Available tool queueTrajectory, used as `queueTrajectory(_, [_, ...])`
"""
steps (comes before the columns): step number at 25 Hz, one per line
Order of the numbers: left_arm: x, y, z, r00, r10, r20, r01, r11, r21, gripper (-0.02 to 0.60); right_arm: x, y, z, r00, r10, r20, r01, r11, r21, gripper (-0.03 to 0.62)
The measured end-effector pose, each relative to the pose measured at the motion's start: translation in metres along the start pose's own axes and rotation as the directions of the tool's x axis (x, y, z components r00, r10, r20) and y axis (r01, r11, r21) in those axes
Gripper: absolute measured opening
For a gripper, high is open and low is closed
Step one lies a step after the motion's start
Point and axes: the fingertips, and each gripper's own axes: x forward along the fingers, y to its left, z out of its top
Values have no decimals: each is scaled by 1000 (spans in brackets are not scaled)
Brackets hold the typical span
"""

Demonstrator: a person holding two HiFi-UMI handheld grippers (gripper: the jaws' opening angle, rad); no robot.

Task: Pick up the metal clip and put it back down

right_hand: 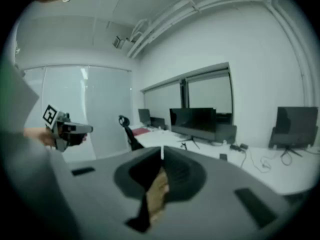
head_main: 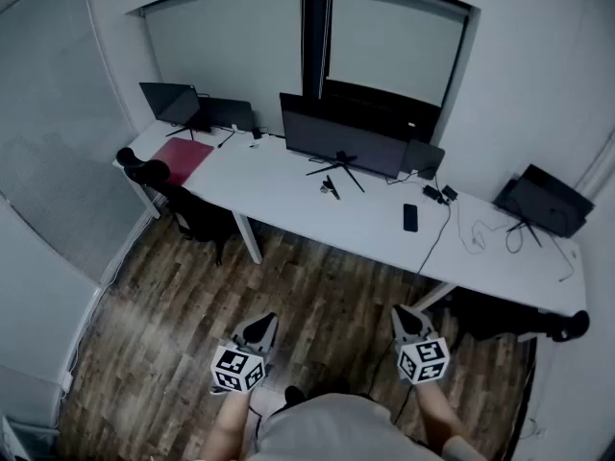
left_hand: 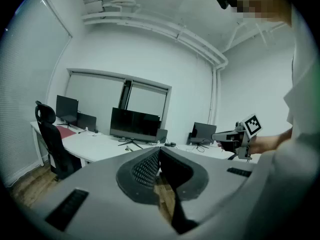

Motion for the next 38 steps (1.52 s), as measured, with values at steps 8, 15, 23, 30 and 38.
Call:
queueTrajectory(8, [-2,1,-1,1000,-3,1,3,1000,0,32,0,3,0,1000,-6,15,6,1000,-7,35])
queueTrajectory(15, [-6,1,-5,1000,-11,-4,11,1000,0,32,-2,7,-2,1000,-10,13,9,1000,19,35])
queueTrajectory(23, [-21,15,-10,1000,-18,-11,18,1000,-13,32,-2,27,-7,1000,-21,-9,21,1000,21,37])
queueTrajectory(30, [-38,28,-19,999,-34,-18,34,999,-20,32,0,50,-21,999,-32,-43,33,999,23,37])
queueTrajectory(38, [-54,49,-28,999,-28,-24,27,999,-38,32,3,71,-27,997,-44,-59,44,999,14,37])
